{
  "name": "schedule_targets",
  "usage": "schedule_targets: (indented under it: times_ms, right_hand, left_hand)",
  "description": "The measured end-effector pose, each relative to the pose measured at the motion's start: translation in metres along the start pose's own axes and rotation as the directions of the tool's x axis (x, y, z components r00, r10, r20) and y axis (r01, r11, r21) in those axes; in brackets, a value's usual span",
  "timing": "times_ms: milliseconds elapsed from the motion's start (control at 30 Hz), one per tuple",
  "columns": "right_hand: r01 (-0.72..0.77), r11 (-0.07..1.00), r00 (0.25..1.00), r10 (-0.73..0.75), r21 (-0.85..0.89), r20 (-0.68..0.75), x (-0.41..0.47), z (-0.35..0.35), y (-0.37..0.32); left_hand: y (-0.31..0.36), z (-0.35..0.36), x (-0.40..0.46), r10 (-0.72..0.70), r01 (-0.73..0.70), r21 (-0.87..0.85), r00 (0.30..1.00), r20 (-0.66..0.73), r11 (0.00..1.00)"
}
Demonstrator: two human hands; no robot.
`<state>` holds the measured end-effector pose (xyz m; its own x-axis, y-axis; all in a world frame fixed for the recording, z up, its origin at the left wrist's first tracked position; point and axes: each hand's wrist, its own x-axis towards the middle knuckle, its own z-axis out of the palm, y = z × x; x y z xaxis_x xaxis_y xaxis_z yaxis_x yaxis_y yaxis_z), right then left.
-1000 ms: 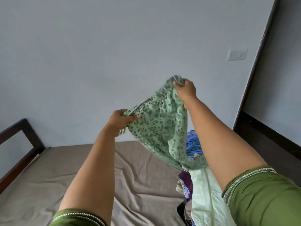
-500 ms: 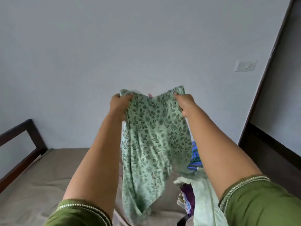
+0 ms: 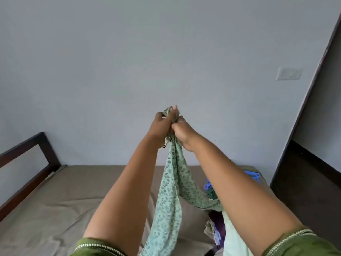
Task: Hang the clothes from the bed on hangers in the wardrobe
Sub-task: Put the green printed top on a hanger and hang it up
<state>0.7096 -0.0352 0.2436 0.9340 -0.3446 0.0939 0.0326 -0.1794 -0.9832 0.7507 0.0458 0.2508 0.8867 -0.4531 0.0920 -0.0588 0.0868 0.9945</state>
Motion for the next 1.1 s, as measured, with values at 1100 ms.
schedule_targets:
  times_ms: [1100]
  right_hand:
    - [0.219,0.723,0.954,-0.299,-0.655,-0.011,0.018,-0.021,-0.066]
  left_hand:
    - [-0.026,-0.029,-0.035,0.567,-0.463,0.361,0.775,-0.278,0.810]
